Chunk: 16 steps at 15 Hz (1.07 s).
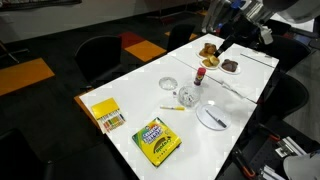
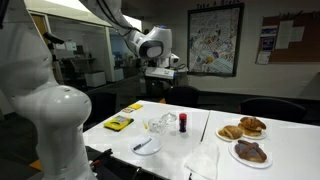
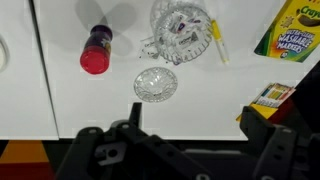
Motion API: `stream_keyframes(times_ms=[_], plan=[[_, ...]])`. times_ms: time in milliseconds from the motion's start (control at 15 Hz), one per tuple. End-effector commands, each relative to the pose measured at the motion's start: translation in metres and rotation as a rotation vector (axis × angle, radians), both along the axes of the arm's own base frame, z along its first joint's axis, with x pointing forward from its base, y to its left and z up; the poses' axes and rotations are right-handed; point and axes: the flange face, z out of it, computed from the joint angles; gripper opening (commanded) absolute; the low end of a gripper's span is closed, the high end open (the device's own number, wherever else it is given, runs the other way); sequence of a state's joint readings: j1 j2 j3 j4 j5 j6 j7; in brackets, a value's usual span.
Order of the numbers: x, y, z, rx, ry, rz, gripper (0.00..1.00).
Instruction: Pick up the paper from the bowl and put it on the table
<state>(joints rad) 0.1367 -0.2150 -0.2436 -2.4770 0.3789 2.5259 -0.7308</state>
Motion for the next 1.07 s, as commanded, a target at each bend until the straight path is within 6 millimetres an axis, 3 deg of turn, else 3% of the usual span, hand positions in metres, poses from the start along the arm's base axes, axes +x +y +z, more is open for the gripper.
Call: stream_keyframes(times_ms=[0, 333, 733, 867, 933, 1000], plan=[[0.016, 0.005, -0.031, 0.094, 0.084, -0.011, 1.00], [0.031, 0.019, -0.068, 0.085, 0.213, -0.052, 1.00], [0.057, 0.075, -0.093, -0.073, 0.310, -0.036, 1.00], [0.062, 0.088, -0.100, -0.144, 0.343, -0.056, 1.00], [0.051, 0.084, -0.092, -0.102, 0.304, -0.041, 1.00], [0.054, 0.089, -0.096, -0.125, 0.316, -0.050, 1.00]])
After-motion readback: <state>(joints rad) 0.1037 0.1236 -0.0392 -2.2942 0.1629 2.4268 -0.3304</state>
